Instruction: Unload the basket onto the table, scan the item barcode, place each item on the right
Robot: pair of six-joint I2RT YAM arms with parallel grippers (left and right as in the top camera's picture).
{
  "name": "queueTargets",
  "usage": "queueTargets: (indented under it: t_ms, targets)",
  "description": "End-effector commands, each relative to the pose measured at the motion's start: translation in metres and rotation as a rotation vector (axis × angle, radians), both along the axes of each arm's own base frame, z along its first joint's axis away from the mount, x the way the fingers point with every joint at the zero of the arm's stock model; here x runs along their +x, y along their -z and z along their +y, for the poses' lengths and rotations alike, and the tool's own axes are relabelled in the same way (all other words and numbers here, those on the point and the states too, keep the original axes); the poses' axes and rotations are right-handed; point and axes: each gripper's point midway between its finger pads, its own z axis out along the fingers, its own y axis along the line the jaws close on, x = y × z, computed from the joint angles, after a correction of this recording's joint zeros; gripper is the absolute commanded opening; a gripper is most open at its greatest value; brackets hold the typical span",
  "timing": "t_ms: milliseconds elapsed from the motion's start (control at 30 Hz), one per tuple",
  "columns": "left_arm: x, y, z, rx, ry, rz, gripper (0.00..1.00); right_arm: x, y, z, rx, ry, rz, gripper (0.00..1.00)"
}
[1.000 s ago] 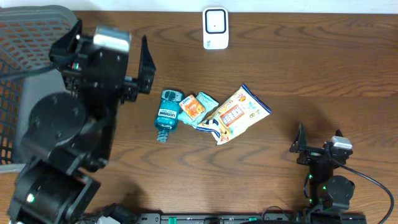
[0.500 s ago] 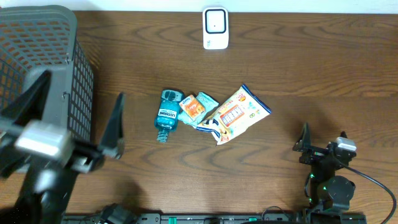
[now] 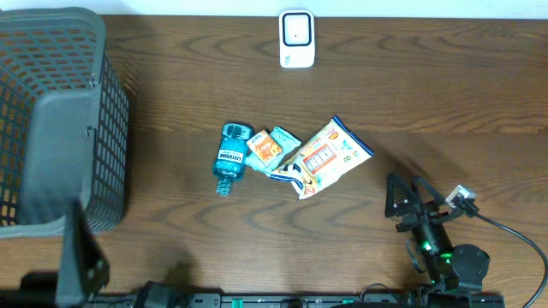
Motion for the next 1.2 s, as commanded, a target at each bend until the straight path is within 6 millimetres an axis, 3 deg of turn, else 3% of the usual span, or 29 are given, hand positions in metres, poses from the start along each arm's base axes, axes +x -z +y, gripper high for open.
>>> queueTargets:
  t_ms: [0, 133, 200, 400, 567, 733, 900, 1033, 1167]
  targets:
    - [-0.036, 0.001, -0.006, 0.016, 0.018, -0.068, 0.98, -0.002, -0.003, 0.006, 0.254, -0.042, 0.073, 0.99]
    - [-0.069, 0.01, -0.014, 0.057, -0.012, -0.109, 0.98, -0.003, 0.013, 0.007, 0.229, -0.041, 0.136, 0.99]
    - [-0.089, 0.017, -0.02, 0.079, -0.022, -0.137, 0.98, -0.006, 0.016, 0.015, 0.114, -0.092, 0.109, 0.99]
    - [-0.146, 0.028, -0.026, 0.098, 0.022, -0.256, 0.98, -0.009, 0.031, 0.028, 0.072, -0.181, 0.165, 0.99]
    - [-0.158, 0.031, -0.028, 0.106, 0.03, -0.262, 0.98, -0.011, 0.033, 0.036, 0.075, -0.232, 0.21, 0.99]
    - [-0.144, 0.036, -0.029, 0.107, 0.033, -0.234, 0.98, -0.004, 0.008, 0.03, -0.008, -0.192, 0.232, 0.99]
    - [-0.108, 0.042, -0.029, 0.107, 0.034, -0.218, 0.98, 0.014, -0.024, 0.028, -0.137, -0.126, 0.332, 0.99]
    - [-0.067, 0.053, -0.027, 0.103, 0.022, -0.198, 0.98, 0.033, -0.044, 0.06, -0.178, -0.187, 0.376, 0.99]
    - [-0.015, 0.069, -0.012, 0.057, -0.054, -0.142, 0.98, 0.046, -0.038, 0.11, -0.224, -0.252, 0.449, 0.99]
